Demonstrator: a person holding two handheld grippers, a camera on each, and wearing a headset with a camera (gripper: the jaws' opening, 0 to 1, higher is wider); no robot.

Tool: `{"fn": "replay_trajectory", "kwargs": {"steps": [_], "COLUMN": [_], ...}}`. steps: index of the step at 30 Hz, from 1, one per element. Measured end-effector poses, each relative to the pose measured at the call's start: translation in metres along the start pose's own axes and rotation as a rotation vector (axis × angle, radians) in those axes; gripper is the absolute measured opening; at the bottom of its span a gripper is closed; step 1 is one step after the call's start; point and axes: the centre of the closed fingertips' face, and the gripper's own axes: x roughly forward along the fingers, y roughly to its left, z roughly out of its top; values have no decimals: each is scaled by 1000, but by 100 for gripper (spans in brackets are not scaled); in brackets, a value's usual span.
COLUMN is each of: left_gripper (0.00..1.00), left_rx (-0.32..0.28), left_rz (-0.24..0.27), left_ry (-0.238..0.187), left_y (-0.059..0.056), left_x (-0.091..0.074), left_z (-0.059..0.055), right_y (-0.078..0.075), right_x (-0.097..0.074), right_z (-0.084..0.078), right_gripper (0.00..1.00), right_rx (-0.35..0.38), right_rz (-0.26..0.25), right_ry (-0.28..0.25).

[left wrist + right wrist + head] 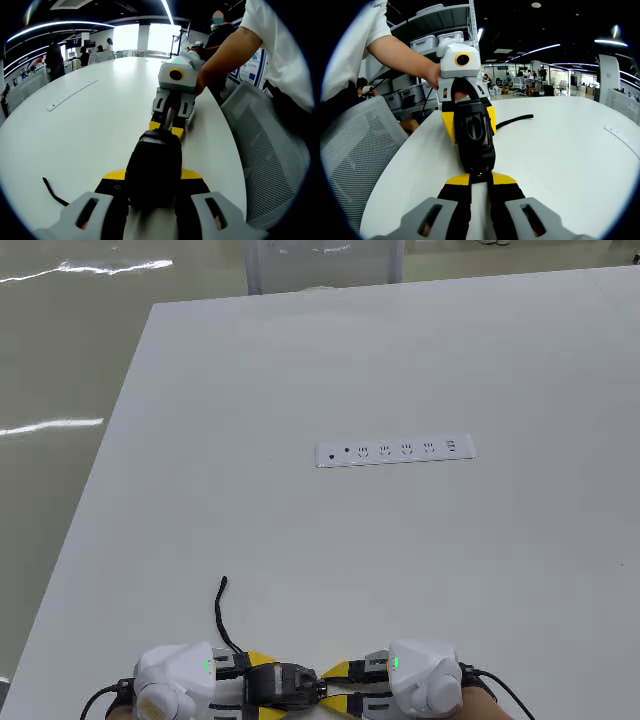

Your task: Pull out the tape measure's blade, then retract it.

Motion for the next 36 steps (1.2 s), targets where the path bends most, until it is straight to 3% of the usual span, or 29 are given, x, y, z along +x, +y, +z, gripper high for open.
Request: {"fn": "replay_trajectory", "kwargs": {"steps": [17, 36], "left_gripper": [31, 31], "left_rx": [5, 9], "left_rz": [-6, -3], "left_ry": [1, -4], "left_y": [-1, -1], "left_x": [0, 0], "left_z": [2, 1], "right_y": [0, -3], "right_x": [-3, -18], "right_z": [-1, -7], "right_gripper": [12, 11], "right_rx": [-24, -25], "right_rz": [2, -10], "right_ry": [3, 8]}}
